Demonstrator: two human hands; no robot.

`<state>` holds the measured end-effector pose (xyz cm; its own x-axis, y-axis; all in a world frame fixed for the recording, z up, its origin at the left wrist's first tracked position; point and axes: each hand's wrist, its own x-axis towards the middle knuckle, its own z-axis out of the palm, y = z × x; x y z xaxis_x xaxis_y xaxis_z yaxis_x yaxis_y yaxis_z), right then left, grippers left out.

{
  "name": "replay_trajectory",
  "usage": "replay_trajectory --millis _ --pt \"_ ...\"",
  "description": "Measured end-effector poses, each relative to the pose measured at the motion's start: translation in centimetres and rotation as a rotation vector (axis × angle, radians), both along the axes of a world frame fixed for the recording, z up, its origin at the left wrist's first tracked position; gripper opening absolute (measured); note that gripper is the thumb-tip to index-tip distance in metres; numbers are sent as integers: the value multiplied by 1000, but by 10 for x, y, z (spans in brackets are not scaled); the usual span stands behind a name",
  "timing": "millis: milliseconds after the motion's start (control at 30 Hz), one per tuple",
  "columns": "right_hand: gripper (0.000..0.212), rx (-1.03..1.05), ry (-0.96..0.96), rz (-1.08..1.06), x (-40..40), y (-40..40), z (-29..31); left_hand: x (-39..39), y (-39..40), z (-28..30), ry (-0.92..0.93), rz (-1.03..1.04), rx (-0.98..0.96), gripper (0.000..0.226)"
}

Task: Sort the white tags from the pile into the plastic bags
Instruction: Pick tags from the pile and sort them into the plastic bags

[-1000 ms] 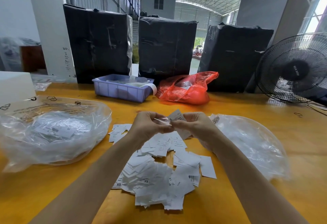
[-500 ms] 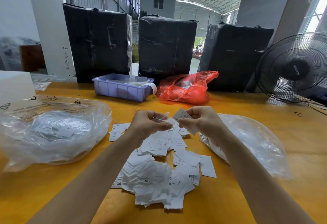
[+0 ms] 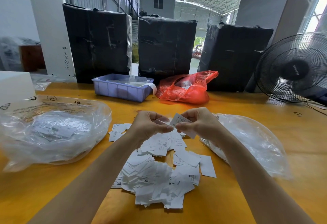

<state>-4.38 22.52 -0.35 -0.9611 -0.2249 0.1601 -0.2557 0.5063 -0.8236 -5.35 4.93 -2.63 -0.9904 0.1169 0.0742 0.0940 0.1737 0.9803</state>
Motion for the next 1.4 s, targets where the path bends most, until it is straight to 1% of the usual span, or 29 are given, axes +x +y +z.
replay_trajectory --millis 100,200,400,567,600,633,700,733,800,867,900,933,1033,1100,1167,1233,1400 --pt "9 -26 15 -6 1 2 3 0 0 1 -22 8 29 26" --pt "9 -39 19 -1 3 4 5 1 0 1 -28 16 18 26" --pt "10 31 -7 12 2 3 3 2 1 3 -24 -51 -21 26" --pt "15 74 -42 62 2 5 4 1 0 3 -24 -91 -70 25" --pt "20 92 -38 73 2 6 4 1 0 3 -24 -96 -71 25" --pt "32 110 -35 88 2 7 4 1 0 3 -23 -101 -71 24" --pt "62 132 -37 114 1 8 3 1 1 2 -20 -121 -79 20" --pt "73 134 -34 118 2 8 2 1 1 1 -18 -137 -87 18" --pt "84 130 -16 106 1 7 0 2 4 -1 -17 -159 -98 14" --pt "88 112 25 42 1 5 0 1 5 -3 -6 -138 -68 13" --pt "85 83 53 -12 0 5 0 0 5 -3 -2 -105 -27 13" --pt "79 40 82 -68 -1 6 1 -2 4 -2 -4 -63 30 13" --pt "43 -72 201 -188 -5 6 -2 -5 3 -1 -26 40 203 14" --pt "28 -98 273 -205 -4 -1 -5 -6 4 -2 -41 75 283 17" --pt "19 -113 290 -179 0 -10 -8 -5 5 -4 -36 96 298 21" --pt "14 -133 263 -151 3 -17 -10 -5 4 -5 -26 116 285 24" --pt "8 -202 194 -80 6 -20 -8 -6 5 -7 -35 155 277 22"
